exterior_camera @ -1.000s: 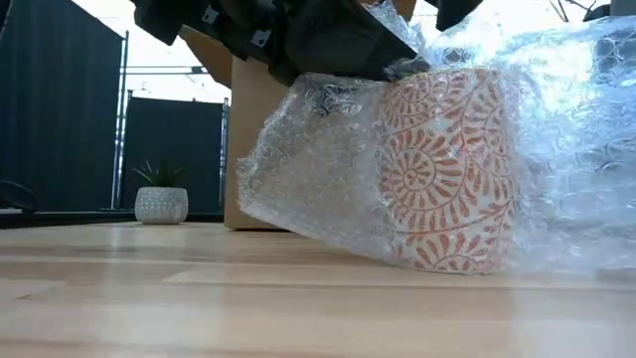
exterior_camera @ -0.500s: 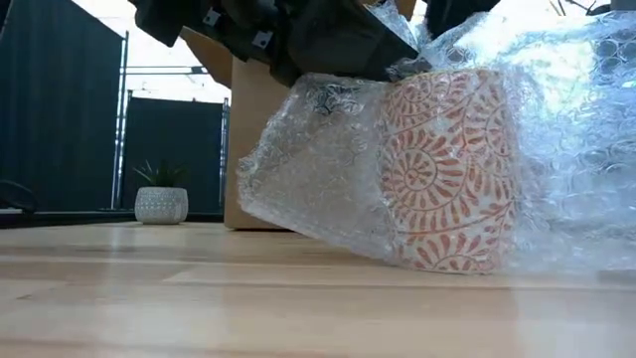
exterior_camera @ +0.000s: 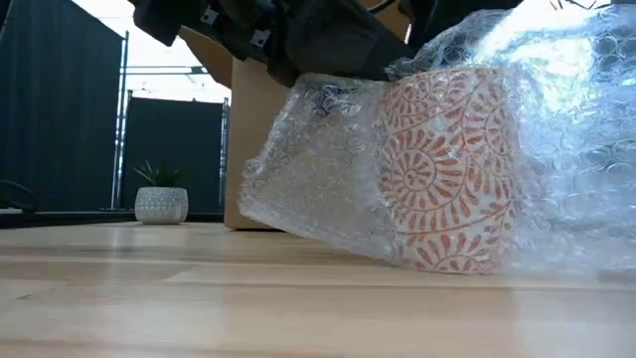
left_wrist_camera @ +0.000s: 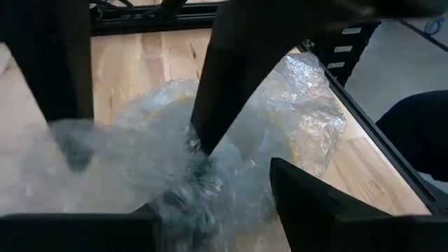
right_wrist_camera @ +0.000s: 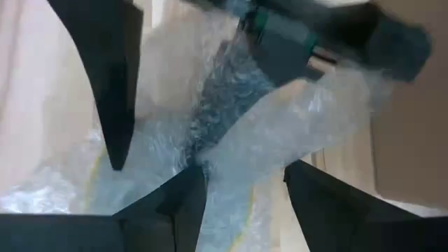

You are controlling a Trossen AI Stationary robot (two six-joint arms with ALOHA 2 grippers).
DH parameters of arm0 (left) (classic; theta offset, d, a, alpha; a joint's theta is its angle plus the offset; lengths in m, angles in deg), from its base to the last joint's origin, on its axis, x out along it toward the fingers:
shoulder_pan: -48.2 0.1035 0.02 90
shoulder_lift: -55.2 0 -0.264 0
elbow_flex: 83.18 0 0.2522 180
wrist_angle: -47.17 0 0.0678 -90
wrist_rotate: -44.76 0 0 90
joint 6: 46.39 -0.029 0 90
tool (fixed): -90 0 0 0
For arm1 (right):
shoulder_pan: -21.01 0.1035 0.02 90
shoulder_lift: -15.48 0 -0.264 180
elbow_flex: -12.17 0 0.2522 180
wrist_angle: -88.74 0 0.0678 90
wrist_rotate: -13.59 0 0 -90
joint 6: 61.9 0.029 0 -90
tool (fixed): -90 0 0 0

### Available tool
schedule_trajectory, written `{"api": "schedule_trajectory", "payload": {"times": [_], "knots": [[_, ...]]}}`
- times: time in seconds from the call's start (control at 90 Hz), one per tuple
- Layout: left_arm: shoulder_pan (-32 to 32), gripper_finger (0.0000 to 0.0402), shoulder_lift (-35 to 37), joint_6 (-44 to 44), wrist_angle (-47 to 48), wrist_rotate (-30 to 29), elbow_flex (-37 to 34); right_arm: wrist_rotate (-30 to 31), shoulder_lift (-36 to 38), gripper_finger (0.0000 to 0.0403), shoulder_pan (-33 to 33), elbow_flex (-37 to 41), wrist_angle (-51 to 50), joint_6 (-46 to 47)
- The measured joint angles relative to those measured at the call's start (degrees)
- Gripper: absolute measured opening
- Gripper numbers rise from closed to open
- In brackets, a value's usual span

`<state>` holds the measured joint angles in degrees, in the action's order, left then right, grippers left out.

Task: Wrap mug
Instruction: Wrap the orange mug with bubble wrap

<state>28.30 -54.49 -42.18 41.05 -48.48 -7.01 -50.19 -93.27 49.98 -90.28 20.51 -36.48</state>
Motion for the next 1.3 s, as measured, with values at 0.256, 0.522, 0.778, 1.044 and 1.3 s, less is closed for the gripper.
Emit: {"api": "schedule_trajectory", "payload": {"times": [0.256,0.522,0.778,1.044,1.3], "knots": [[0.0,0.0124,0.0,-0.1,-0.1,0.0,-0.1,-1.3,-0.7,0.0178,0.1,0.1,-0.8,4.5],[0.0,0.0125,0.0,-0.1,-0.3,0.0,0.0,-4.1,-0.8,0.0178,0.1,0.1,-4.5,6.9],[0.0,0.0125,0.0,-0.1,-0.3,0.0,0.0,-4.1,-0.8,0.0178,0.1,3.2,-0.4,7.4],[0.0,0.0125,0.0,-0.2,-0.6,0.0,0.0,-5.8,-0.3,0.0178,-0.1,10.6,10.3,10.6],[0.0,0.0125,0.2,-0.3,0.5,0.0,1.1,-7.0,-0.3,0.0178,-0.9,10.8,11.1,9.5]]}}
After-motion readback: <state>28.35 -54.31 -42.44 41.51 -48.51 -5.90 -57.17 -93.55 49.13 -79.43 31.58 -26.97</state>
